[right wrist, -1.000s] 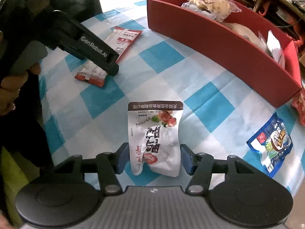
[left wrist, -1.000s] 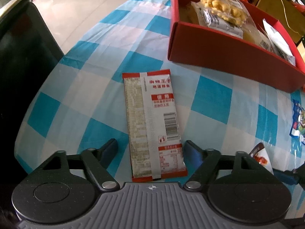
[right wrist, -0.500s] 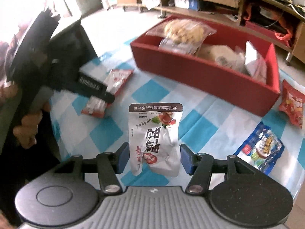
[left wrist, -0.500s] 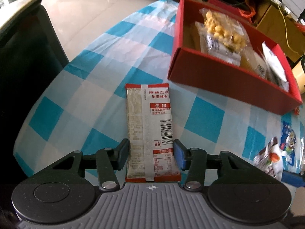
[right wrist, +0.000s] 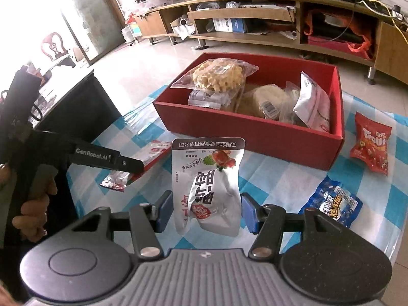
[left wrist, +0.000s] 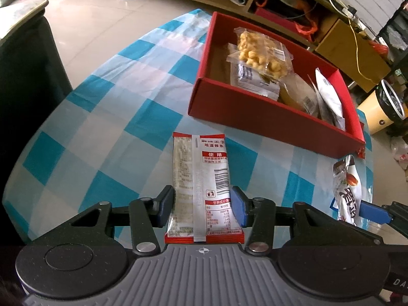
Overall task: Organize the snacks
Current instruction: 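Lift the strip pack and white pouch with both tools toward the red box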
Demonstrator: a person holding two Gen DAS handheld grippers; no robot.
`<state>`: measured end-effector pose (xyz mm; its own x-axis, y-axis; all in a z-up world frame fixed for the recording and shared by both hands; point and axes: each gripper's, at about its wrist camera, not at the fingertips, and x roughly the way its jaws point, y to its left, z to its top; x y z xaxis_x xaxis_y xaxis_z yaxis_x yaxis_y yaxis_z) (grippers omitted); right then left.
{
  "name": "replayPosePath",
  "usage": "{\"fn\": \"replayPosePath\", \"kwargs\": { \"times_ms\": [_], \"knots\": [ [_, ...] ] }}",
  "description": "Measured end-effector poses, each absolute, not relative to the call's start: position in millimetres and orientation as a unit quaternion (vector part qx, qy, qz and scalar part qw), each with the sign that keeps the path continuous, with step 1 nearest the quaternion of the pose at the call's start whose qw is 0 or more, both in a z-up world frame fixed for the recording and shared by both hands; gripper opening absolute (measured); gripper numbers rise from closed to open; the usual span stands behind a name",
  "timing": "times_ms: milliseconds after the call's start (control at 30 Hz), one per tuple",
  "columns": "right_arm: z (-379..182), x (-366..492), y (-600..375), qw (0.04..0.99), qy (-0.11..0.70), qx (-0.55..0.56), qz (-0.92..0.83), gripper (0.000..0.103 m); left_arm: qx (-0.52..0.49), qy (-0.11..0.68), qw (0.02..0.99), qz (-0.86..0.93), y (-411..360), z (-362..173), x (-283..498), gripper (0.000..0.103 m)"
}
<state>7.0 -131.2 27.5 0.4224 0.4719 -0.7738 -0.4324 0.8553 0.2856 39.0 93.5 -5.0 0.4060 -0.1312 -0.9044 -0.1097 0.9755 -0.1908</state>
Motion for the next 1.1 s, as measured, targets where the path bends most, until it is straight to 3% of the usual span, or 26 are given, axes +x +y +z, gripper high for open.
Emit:
{"fn": "replayPosePath", "kwargs": {
  "times_ms": [233, 400, 667, 1100],
  "knots": [
    [25, 5, -130, 0.840, 0.470, 0.014, 0.270, 0.056, -0.060, 0.571, 0.818, 0.028, 80, -34, 49, 0.057],
    [26, 4, -130, 0.841, 0.468, 0.012, 0.272, 0.056, -0.063, 0.558, 0.825, 0.060, 82, -40, 61, 0.075],
    [26, 4, -130, 0.842, 0.468, 0.010, 0.269, 0.056, -0.017, 0.560, 0.827, 0.044, 60, -41, 57, 0.057],
    [37, 6, -139, 0.855, 0.447, 0.029, 0.262, 0.056, -0.088, 0.530, 0.843, 0.003, 68, -1, 46, 0.055]
  ]
}}
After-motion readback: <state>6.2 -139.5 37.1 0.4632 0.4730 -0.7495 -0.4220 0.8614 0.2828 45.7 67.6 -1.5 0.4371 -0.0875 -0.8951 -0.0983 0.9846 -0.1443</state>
